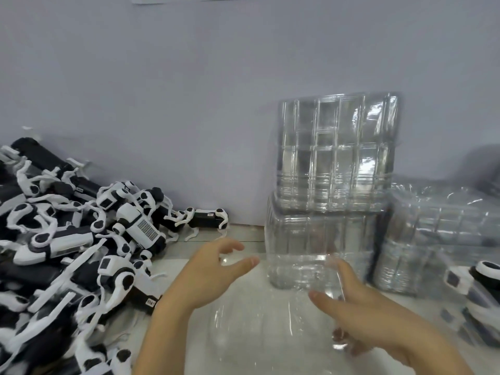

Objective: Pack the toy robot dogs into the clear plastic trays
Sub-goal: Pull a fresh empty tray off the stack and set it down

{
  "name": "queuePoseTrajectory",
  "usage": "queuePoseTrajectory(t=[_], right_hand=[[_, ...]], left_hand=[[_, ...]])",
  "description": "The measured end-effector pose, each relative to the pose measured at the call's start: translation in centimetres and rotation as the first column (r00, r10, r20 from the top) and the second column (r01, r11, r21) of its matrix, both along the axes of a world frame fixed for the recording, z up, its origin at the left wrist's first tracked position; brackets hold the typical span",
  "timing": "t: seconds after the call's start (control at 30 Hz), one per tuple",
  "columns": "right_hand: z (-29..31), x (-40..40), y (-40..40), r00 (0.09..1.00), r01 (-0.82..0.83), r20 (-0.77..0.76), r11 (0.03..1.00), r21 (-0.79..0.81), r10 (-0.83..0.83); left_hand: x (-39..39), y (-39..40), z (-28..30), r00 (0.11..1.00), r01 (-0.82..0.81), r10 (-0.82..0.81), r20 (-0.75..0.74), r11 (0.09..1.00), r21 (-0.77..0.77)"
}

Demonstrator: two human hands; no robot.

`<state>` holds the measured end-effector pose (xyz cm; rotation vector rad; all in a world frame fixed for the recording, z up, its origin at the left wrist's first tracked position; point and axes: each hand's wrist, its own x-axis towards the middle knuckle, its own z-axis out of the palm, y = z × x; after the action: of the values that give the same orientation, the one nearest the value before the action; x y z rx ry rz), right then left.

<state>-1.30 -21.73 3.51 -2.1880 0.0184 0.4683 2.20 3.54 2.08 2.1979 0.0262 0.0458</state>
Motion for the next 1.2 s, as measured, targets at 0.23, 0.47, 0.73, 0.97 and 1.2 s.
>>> queuePoseTrajectory(t=[0.23, 0.47, 0.73, 0.97, 1.2], right_hand=[[0.2, -0.1, -0.3, 0.992, 0.035, -0.121, 0.998, -0.051, -0.041], [0.0, 0.1, -0.7, 0.995, -0.041, -0.093, 0.998, -0.042, 0.037], [-0.8, 0.5, -0.4, 0.991, -0.072, -0.117, 0.992, -0.108, 0.060], [-1.2, 1.0, -0.1, 0.995, 0.027, -0.091, 0.976, -0.218, -0.048], [-2.0, 1.4, 0.1, 0.996, 0.072, -0.030, 0.963, -0.260, -0.083]], left_hand=[[0.8, -0.8, -0.8, 0.994, -0.095, 0.095, 0.061, 0.995, -0.012], [0.4, -1.1, -0.6, 1.000, 0.014, -0.015, -0.004, 0.984, -0.175], [1.0, -1.4, -1.1, 0.990, -0.114, 0.127, 0.061, 0.977, -0.180], [4.1, -1.7, -0.9, 0.955, -0.261, 0.277, 0.109, 0.955, -0.144], [11.1, -2.2, -1.4, 0.925, -0.380, 0.361, 0.120, 0.858, 0.345]])
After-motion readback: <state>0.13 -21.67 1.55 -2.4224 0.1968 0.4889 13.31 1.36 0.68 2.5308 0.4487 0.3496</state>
